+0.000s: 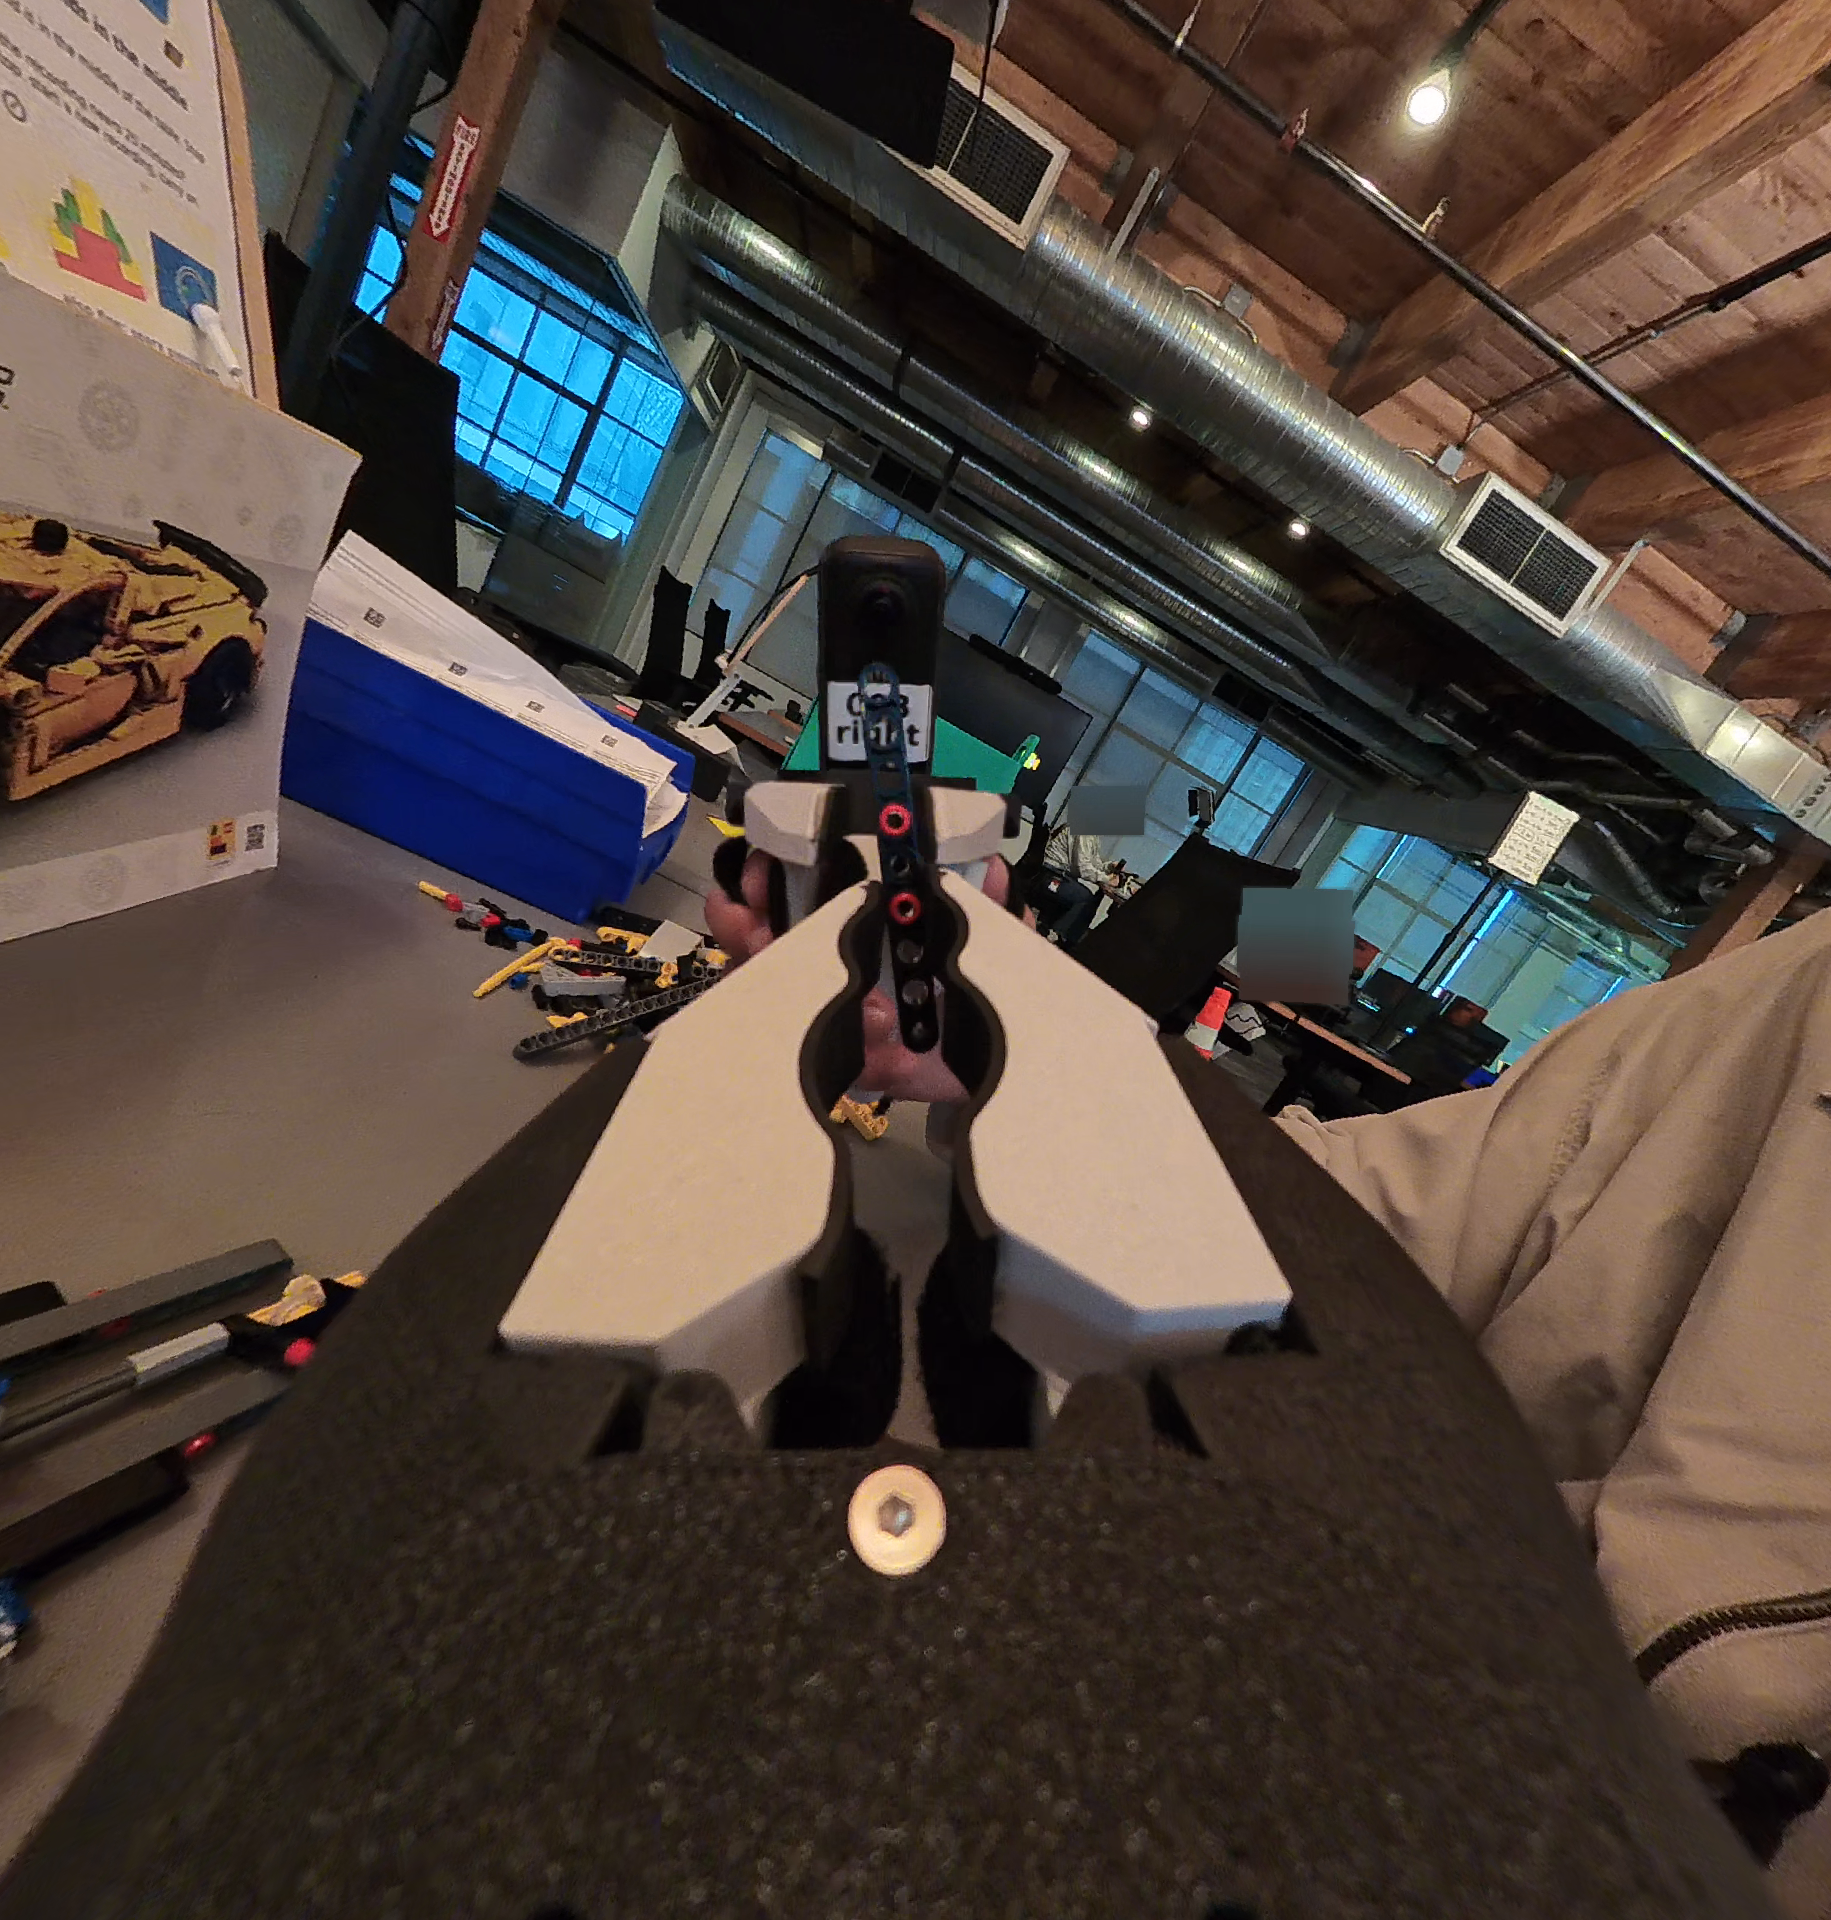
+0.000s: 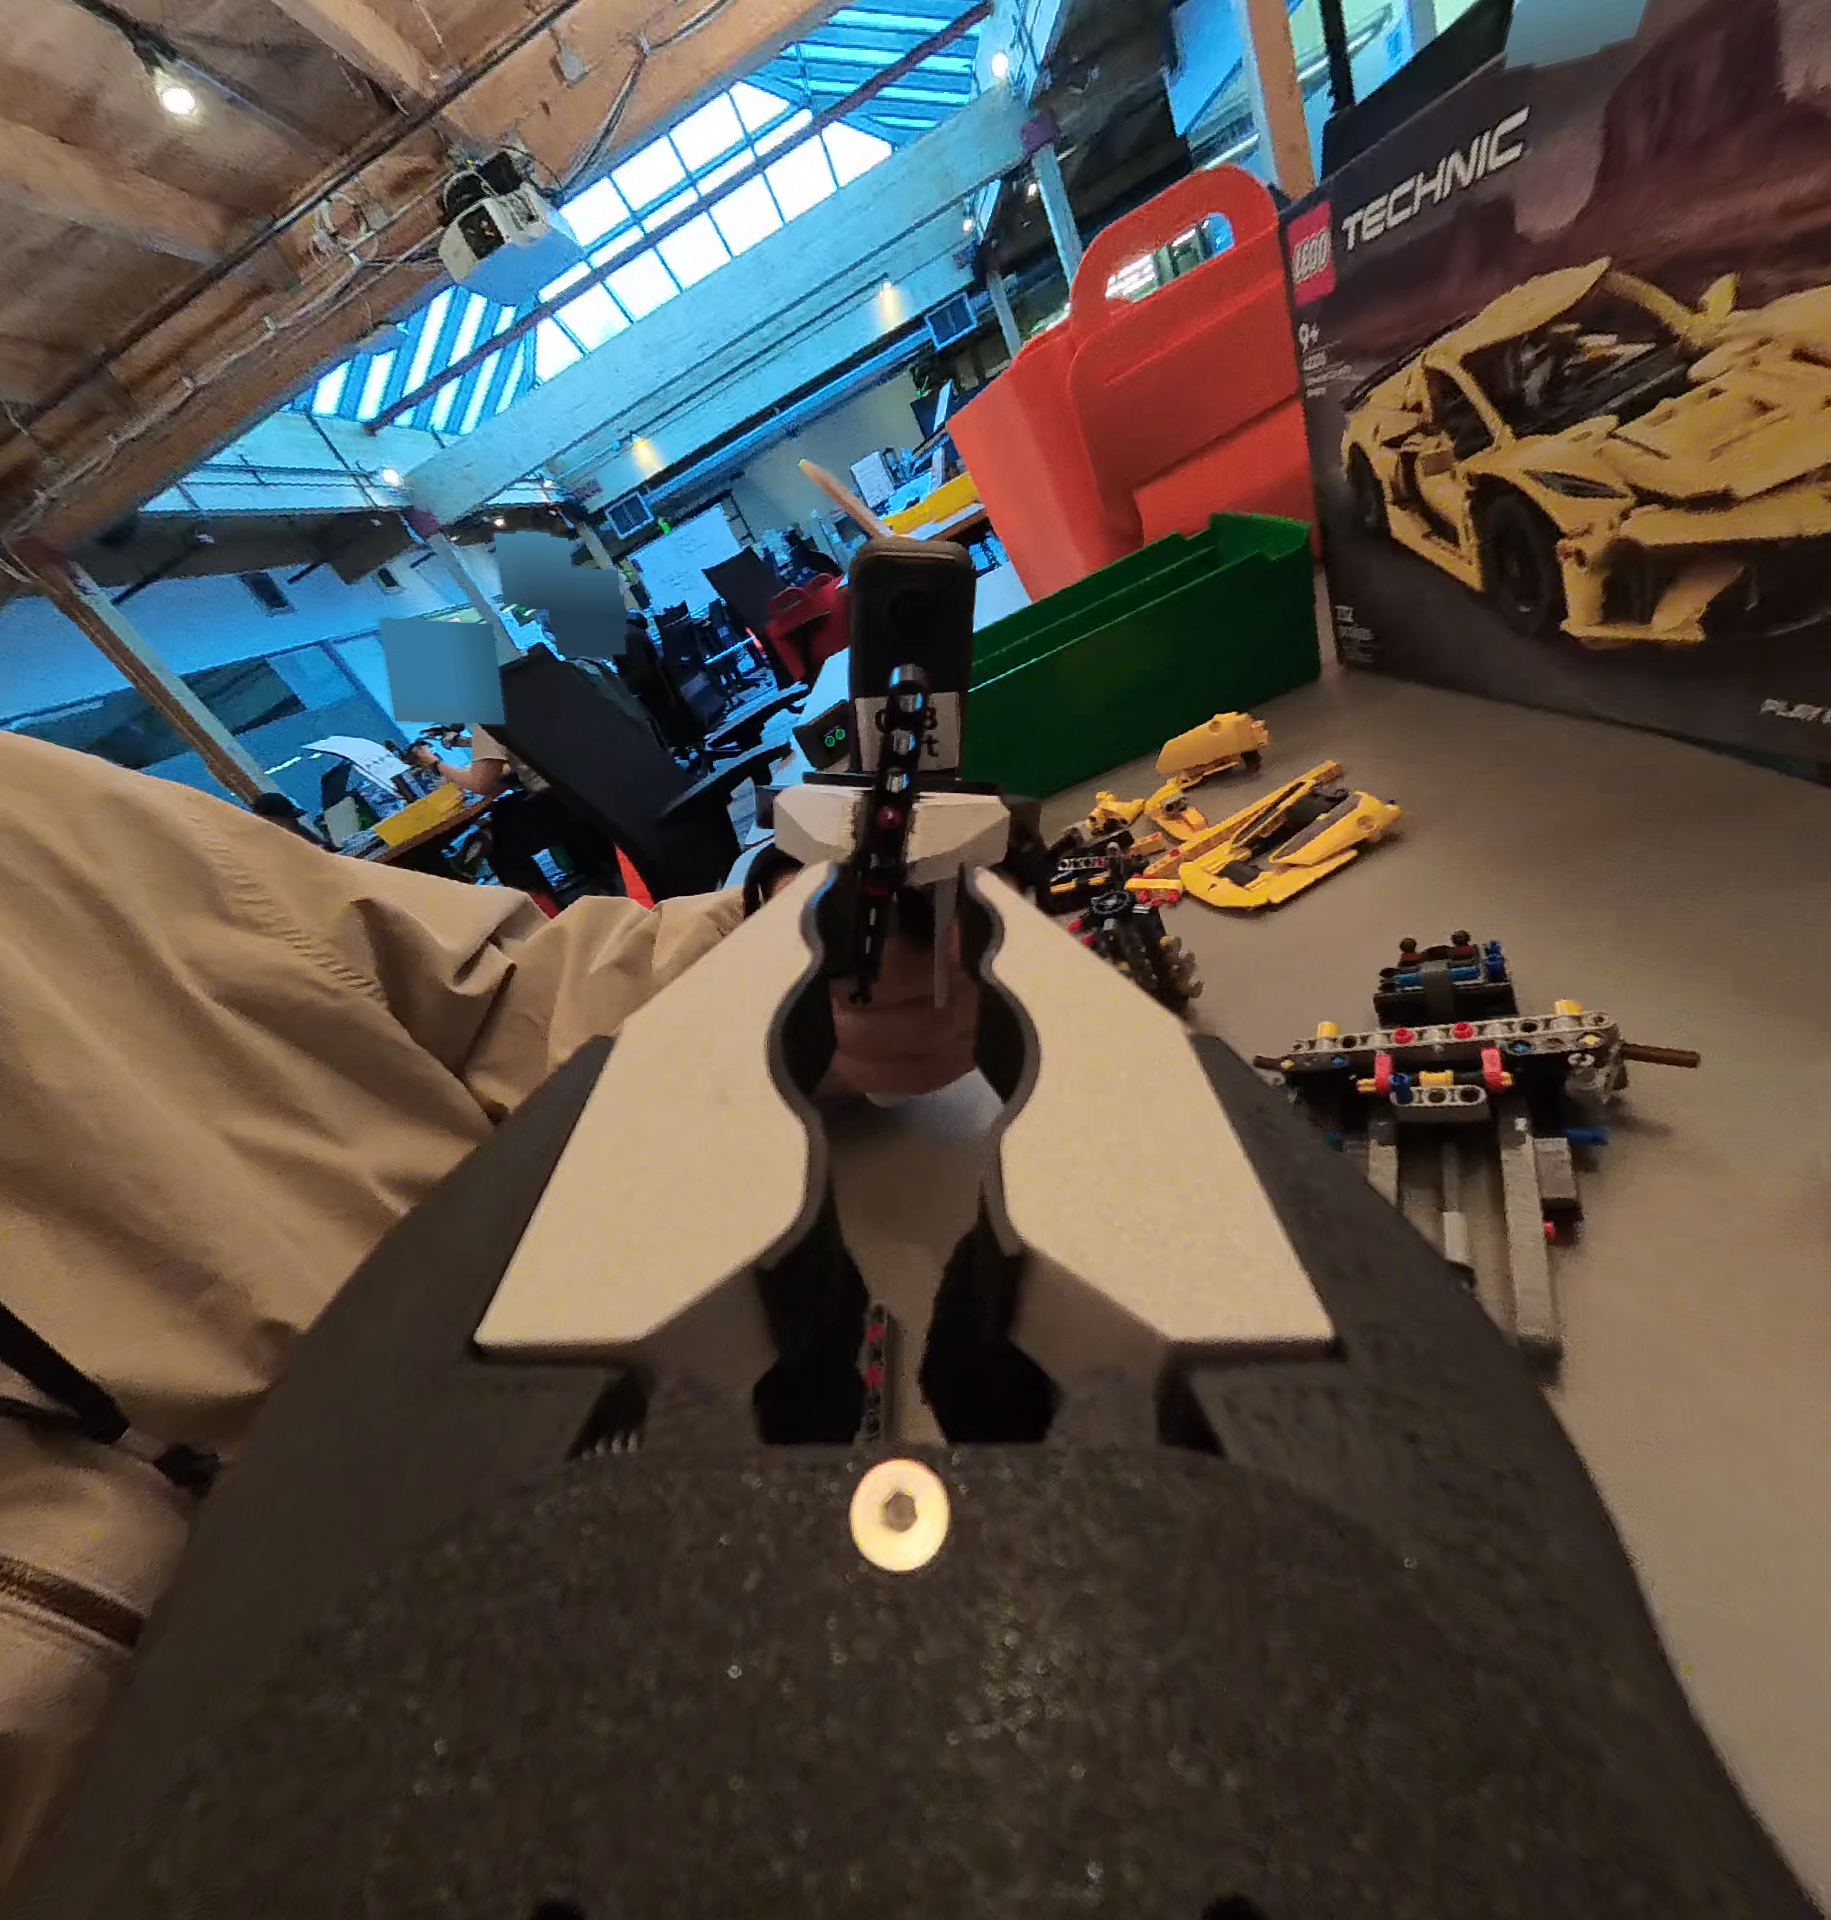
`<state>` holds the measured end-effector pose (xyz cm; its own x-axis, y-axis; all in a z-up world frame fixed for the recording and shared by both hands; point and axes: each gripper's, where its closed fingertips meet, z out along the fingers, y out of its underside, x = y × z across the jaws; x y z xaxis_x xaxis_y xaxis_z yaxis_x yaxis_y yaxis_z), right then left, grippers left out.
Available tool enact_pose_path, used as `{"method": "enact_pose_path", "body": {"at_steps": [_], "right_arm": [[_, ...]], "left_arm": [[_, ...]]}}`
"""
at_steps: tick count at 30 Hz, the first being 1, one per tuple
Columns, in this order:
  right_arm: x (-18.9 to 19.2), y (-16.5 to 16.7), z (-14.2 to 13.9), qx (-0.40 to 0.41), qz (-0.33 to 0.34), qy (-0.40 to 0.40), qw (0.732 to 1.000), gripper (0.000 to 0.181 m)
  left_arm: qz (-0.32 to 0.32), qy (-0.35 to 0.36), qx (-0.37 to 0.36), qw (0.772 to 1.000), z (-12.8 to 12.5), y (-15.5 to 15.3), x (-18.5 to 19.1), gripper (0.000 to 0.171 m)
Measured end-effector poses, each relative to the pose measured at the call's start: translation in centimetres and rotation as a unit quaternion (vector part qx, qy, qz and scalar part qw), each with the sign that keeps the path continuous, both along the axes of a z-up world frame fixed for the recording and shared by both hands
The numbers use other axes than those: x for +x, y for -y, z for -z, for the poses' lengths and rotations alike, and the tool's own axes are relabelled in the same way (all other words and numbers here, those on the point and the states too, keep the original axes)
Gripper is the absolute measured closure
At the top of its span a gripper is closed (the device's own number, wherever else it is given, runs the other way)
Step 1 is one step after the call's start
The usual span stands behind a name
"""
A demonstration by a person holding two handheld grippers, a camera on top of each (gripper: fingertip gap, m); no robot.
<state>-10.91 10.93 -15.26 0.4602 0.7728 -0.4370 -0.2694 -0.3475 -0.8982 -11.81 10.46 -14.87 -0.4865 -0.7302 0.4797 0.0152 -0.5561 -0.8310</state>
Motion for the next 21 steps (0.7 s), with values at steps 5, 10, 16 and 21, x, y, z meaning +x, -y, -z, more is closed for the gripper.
{"method": "enact_pose_path", "body": {"at_steps": [5,10,16,21], "right_arm": [[-1.0,0.0,0.3,-0.011,-0.016,-0.006,1.0,0.173],[-1.2,0.3,0.0,-0.003,-0.017,0.0,1.0,0.178],[-1.3,0.5,-0.3,-0.008,-0.029,-0.019,0.999,0.178],[-1.4,0.4,-0.3,-0.038,-0.044,-0.061,0.996,0.177]], "left_arm": [[0.001,-0.004,0.001,1.0,0.1,0.1,0.1,0.165],[0.004,0.0,0.007,1.0,-0.1,0.3,0.0,0.164],[0.006,0.005,0.016,1.0,-0.2,0.5,-0.1,0.165],[-0.006,-0.006,0.057,0.998,0.1,0.7,-0.1,0.164]]}}
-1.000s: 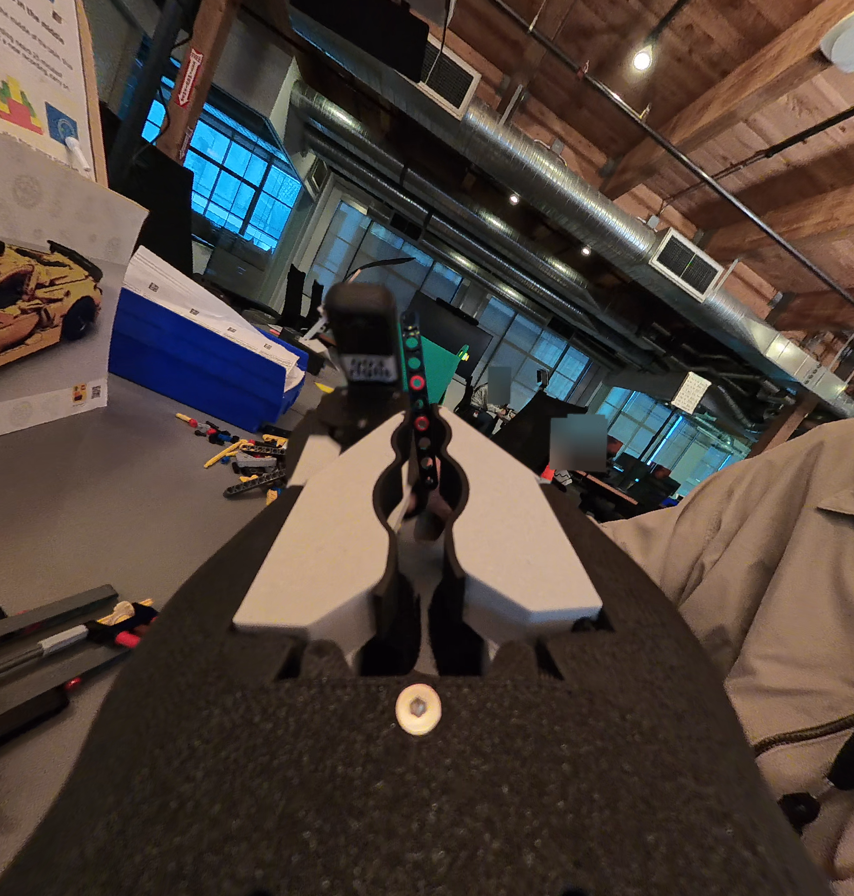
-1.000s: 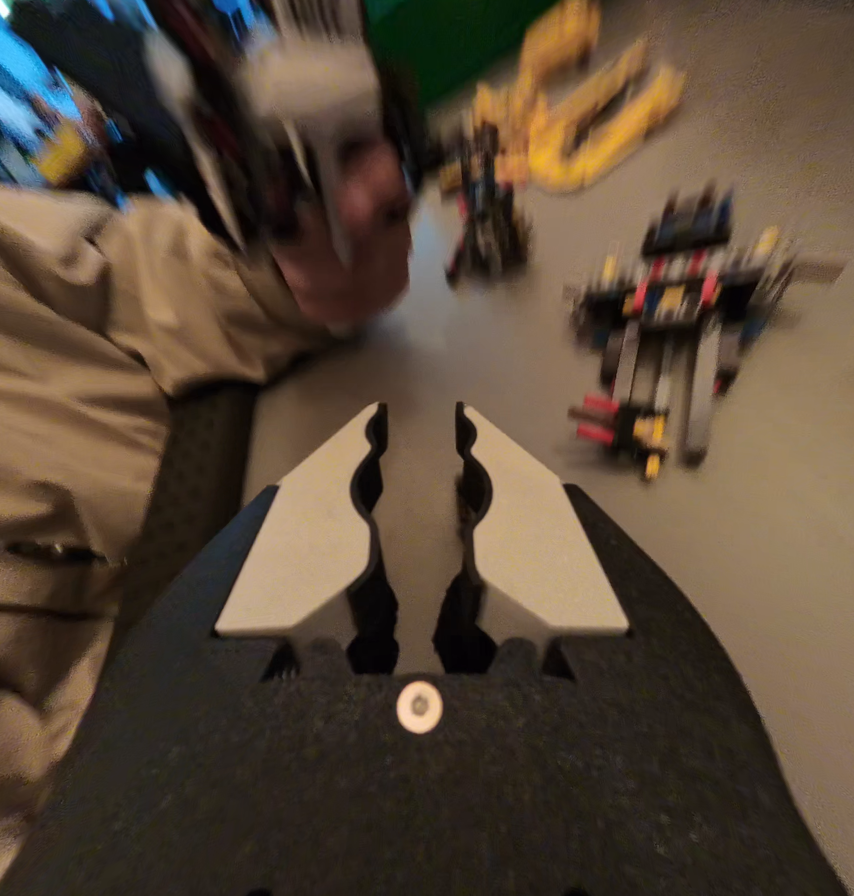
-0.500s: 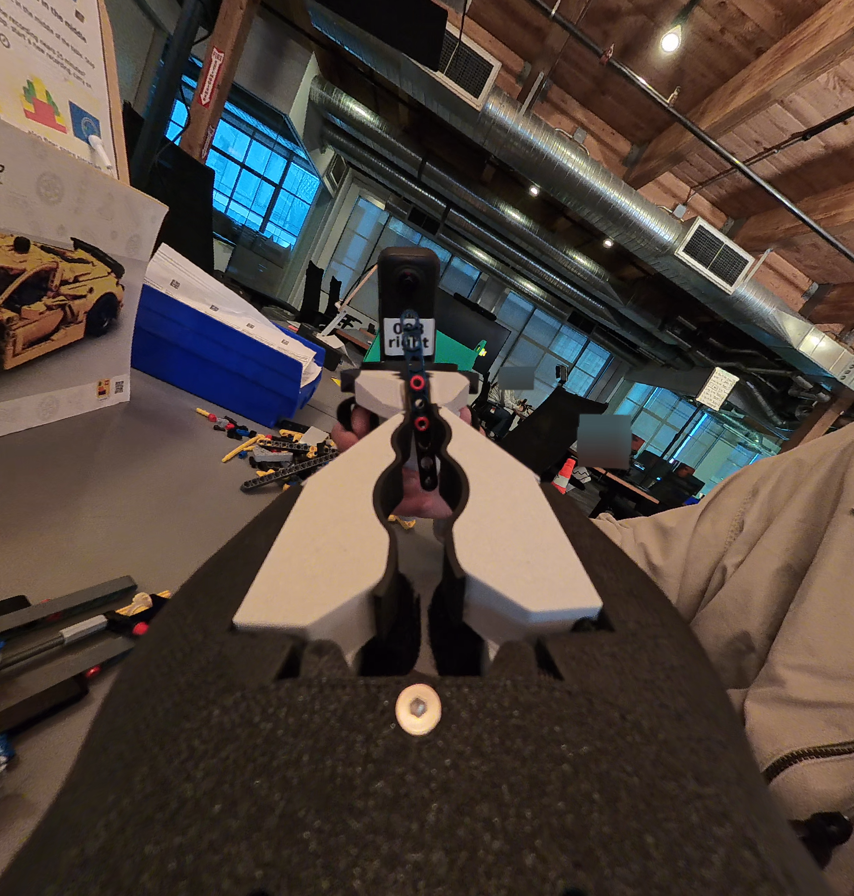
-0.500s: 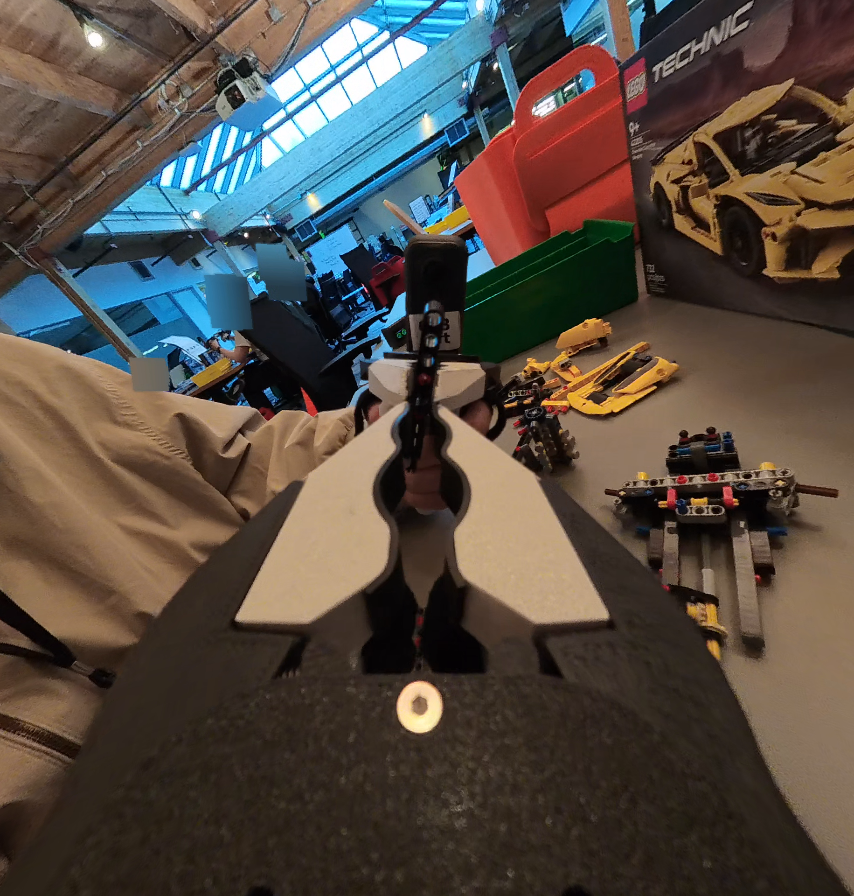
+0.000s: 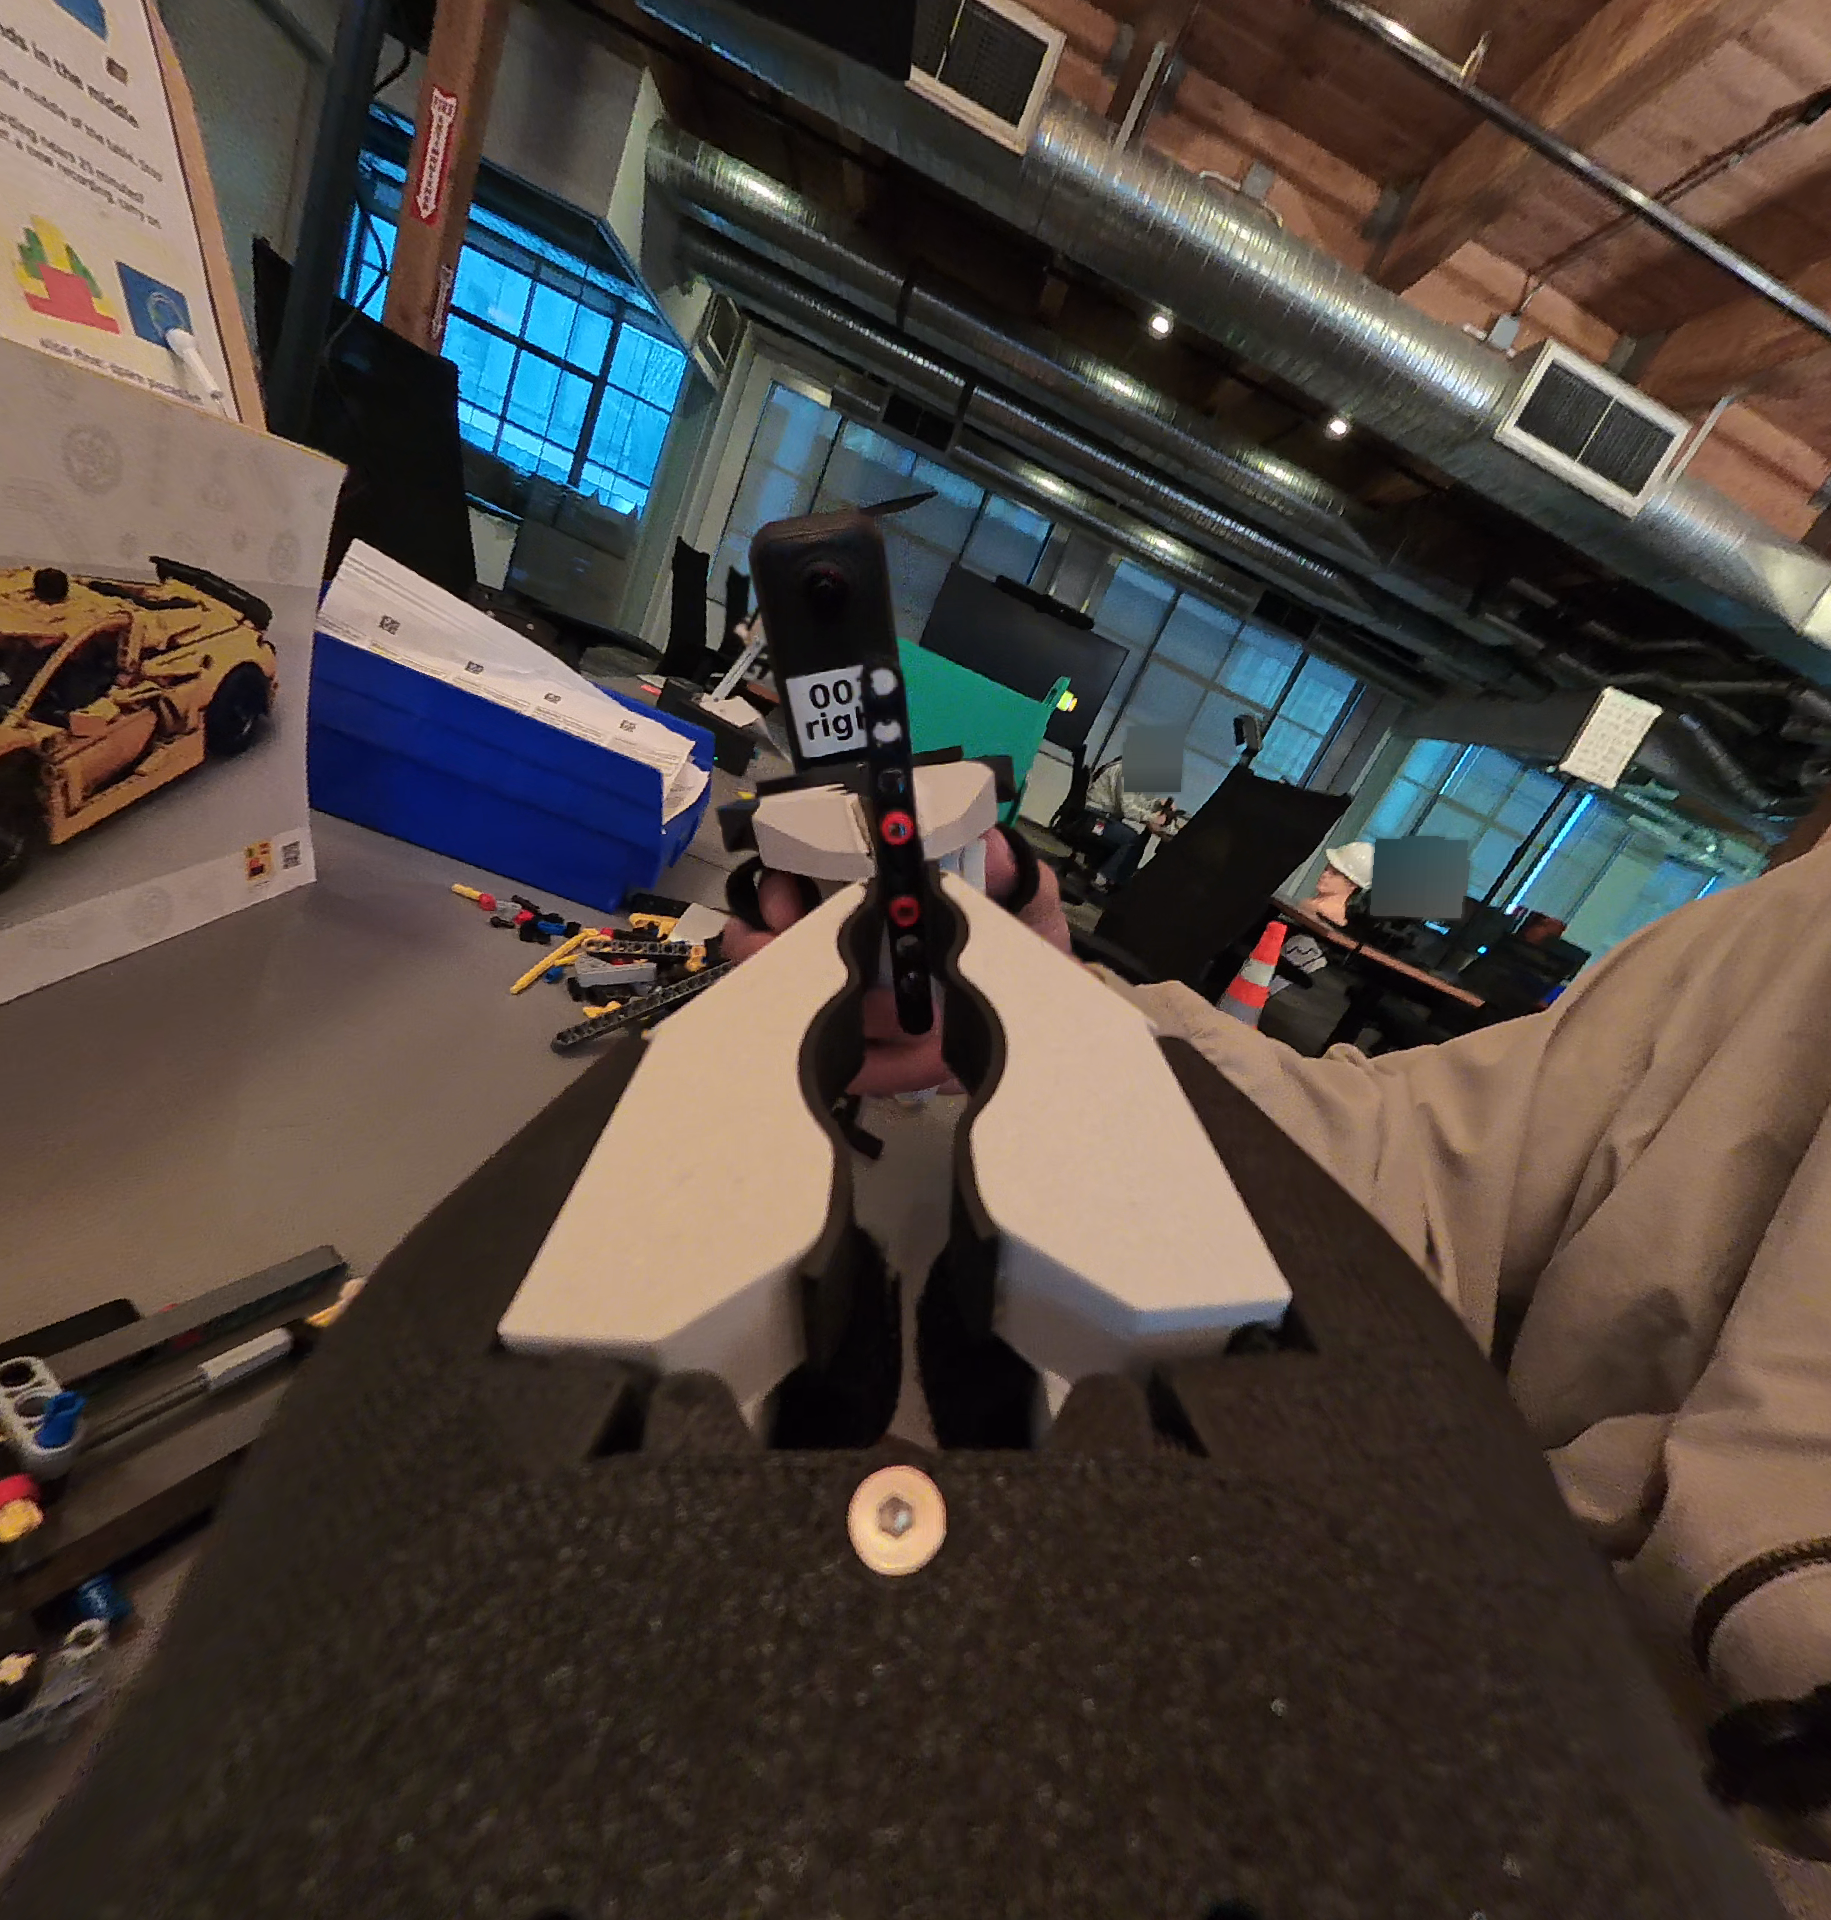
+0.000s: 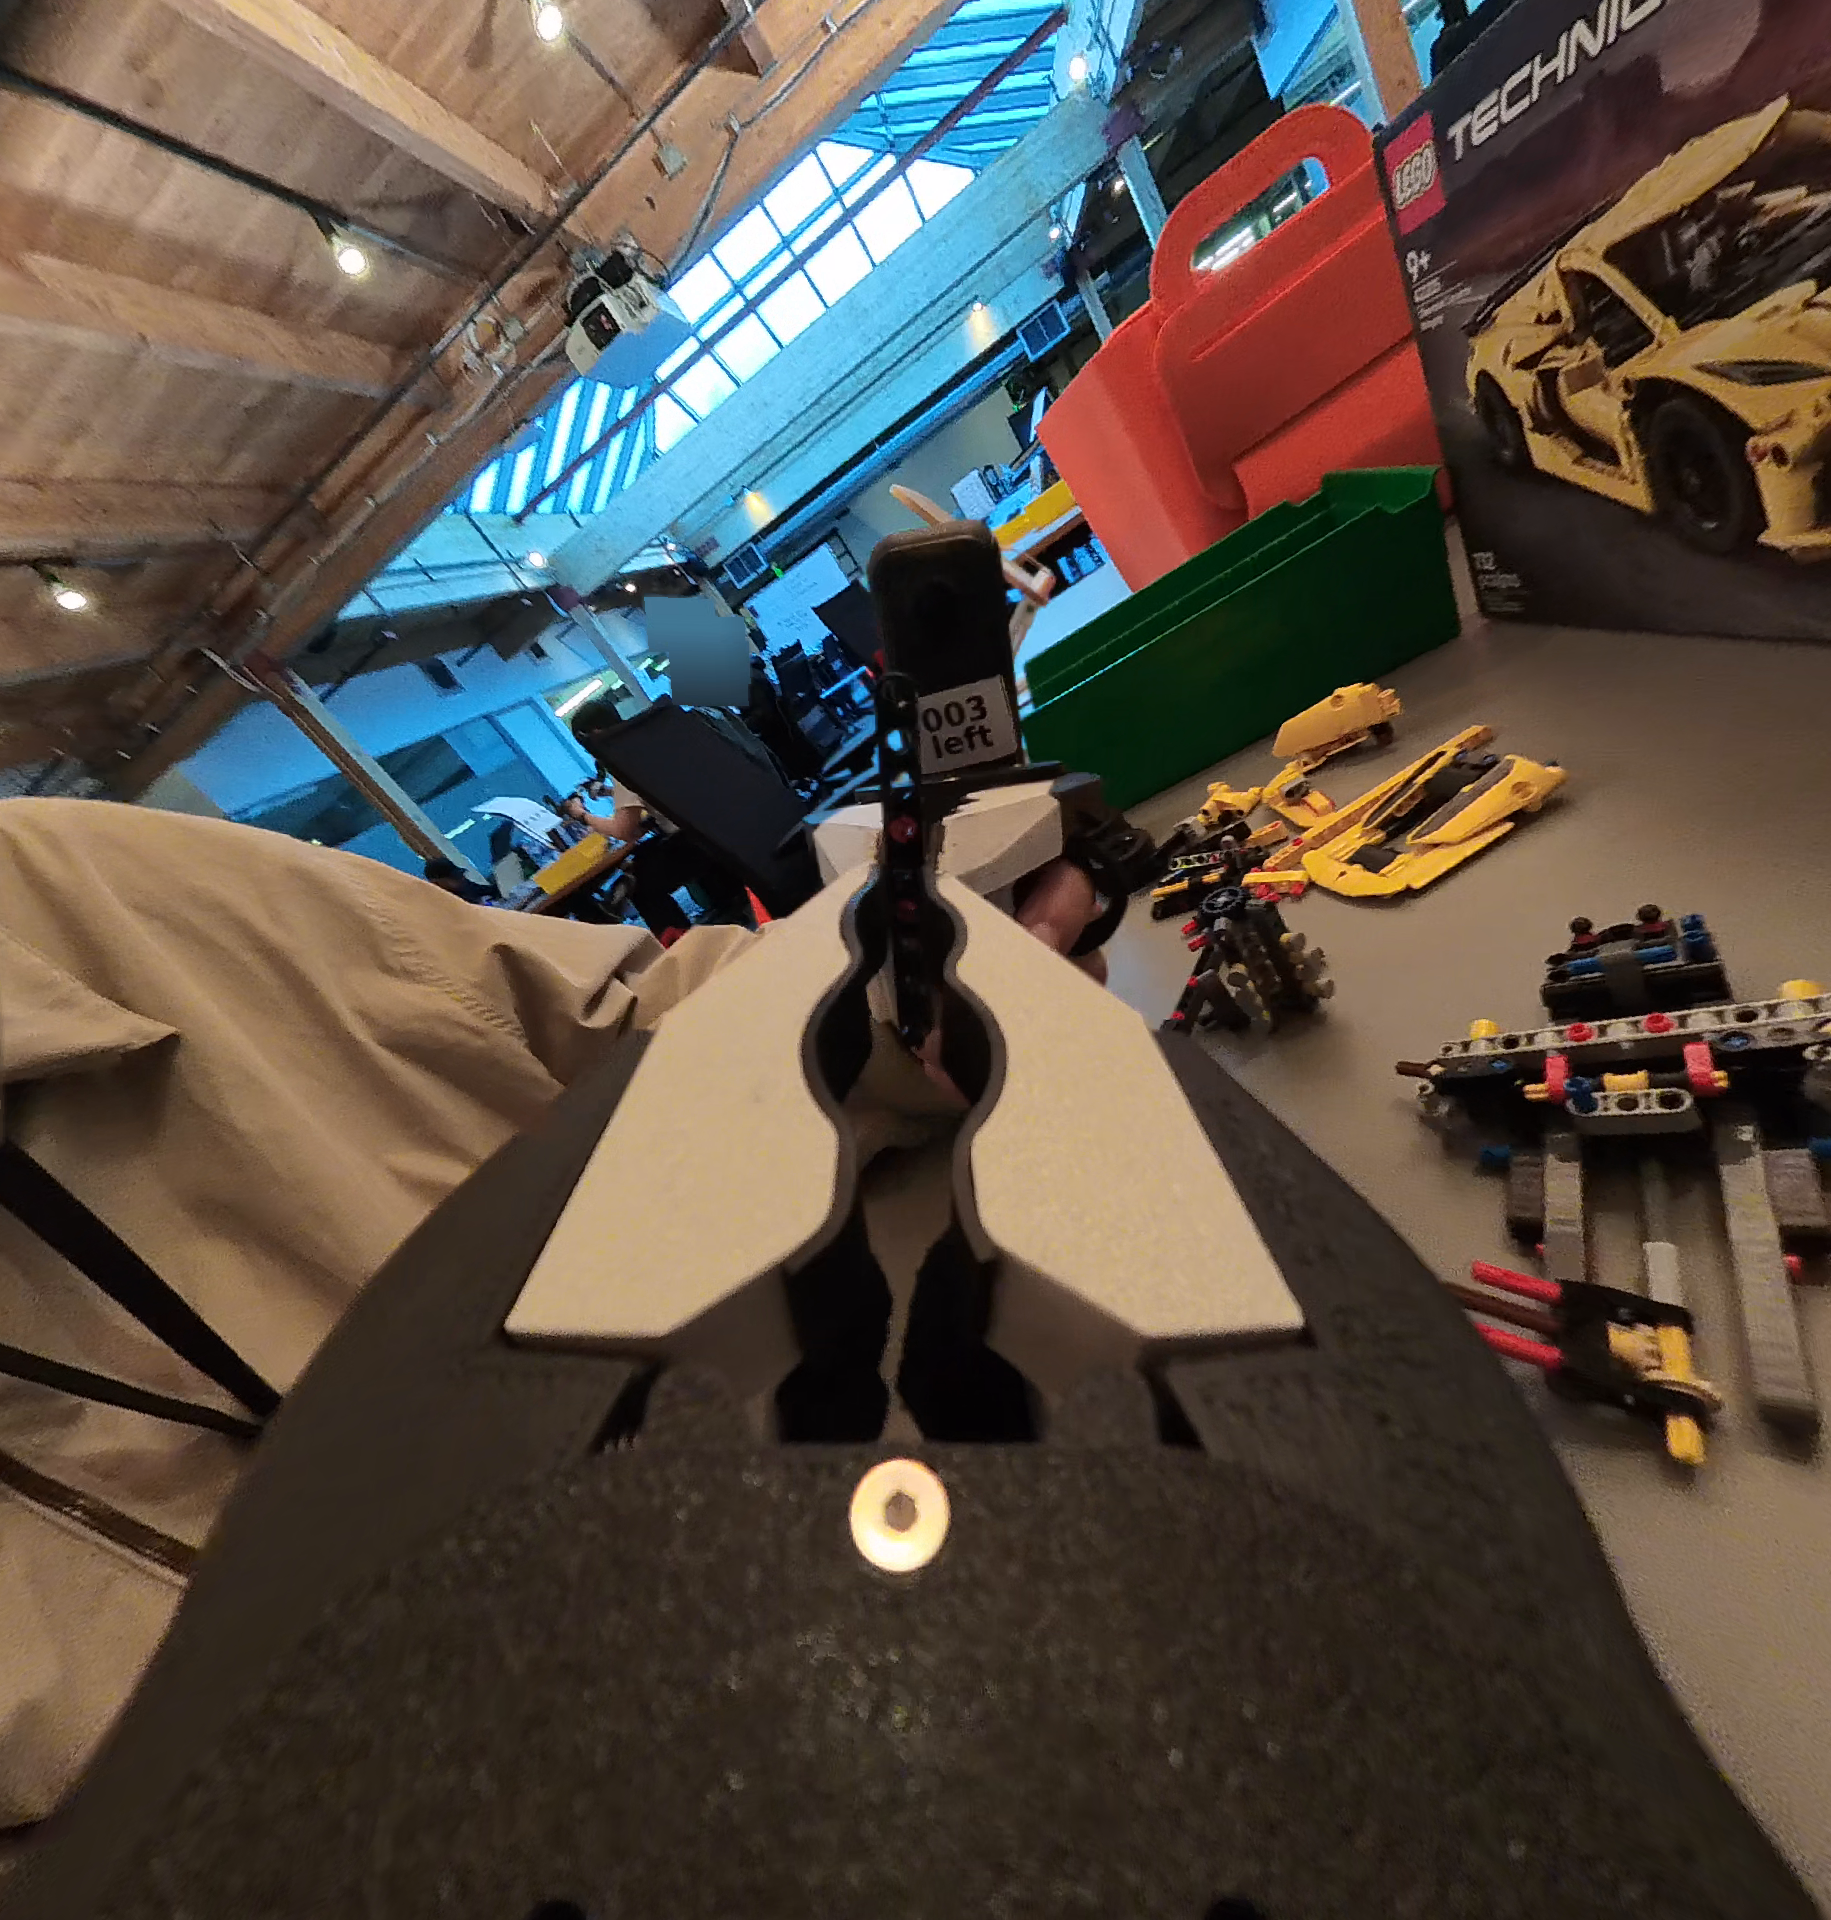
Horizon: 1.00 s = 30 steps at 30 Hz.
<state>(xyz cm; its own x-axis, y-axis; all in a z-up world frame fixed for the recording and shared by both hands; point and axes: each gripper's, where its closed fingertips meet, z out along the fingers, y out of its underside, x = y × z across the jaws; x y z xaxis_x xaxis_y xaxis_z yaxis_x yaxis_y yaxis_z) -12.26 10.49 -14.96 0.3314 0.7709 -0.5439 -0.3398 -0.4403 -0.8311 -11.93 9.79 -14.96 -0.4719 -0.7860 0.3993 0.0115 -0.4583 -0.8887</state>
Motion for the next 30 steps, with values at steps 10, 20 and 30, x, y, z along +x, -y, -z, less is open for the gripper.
{"method": "enact_pose_path", "body": {"at_steps": [10,20,30], "right_arm": [[-0.1,-0.3,0.4,0.041,0.033,0.06,0.997,0.178],[-0.1,0.2,1.3,0.047,0.028,0.087,0.995,0.177],[-0.4,0.2,0.8,0.034,0.02,0.07,0.997,0.178]], "left_arm": [[0.011,-0.026,-0.009,1.0,0.4,-0.2,-0.1,0.165],[0.029,-0.051,0.015,0.998,1.4,0.5,0.0,0.165],[0.006,-0.031,0.038,0.999,0.4,0.3,-0.1,0.16]]}}
